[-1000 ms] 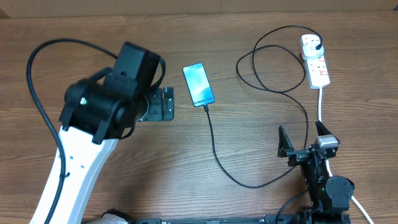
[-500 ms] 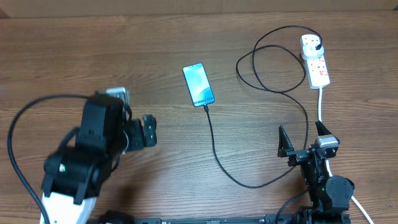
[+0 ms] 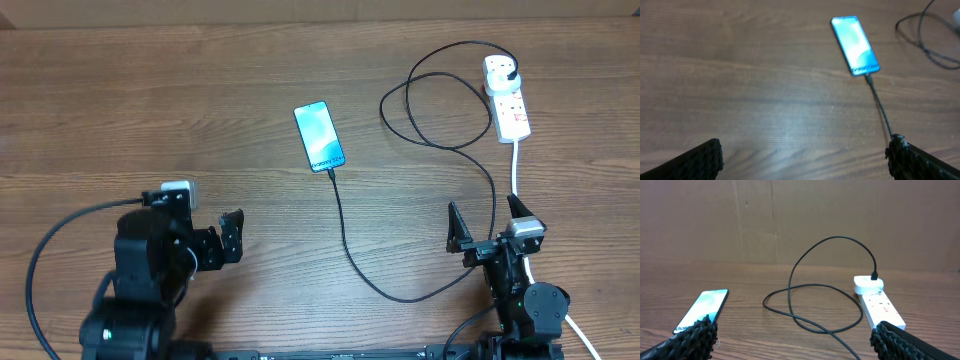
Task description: Plug charger to phone and switch on socket
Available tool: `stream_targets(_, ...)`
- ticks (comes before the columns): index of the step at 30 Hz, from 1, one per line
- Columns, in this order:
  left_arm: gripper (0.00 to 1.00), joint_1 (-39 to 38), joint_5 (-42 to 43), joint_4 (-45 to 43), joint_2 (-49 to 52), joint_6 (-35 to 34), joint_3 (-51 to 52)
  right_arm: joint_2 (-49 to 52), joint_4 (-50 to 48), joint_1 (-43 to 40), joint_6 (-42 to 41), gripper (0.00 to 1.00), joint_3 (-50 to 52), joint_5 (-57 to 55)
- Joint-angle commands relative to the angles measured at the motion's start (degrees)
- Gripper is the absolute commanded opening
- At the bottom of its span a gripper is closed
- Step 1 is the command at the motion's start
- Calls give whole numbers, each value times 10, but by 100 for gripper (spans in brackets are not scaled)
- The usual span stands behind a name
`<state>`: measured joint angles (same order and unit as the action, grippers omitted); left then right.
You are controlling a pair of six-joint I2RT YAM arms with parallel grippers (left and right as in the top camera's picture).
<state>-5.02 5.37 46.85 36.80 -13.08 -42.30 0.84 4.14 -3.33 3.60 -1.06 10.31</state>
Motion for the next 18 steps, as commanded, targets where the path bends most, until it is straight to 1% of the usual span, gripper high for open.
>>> stream_targets(1, 100, 5, 20, -33, -54, 18, 46, -7, -2, 2, -3, 100, 6, 2)
stream_targets(8, 100, 5, 23, -87, -159, 22, 130, -7, -2, 2, -3, 100, 6, 2)
stream_targets(18, 99, 5, 32, -181, -252, 27, 226, -7, -2, 2, -3, 100, 6, 2)
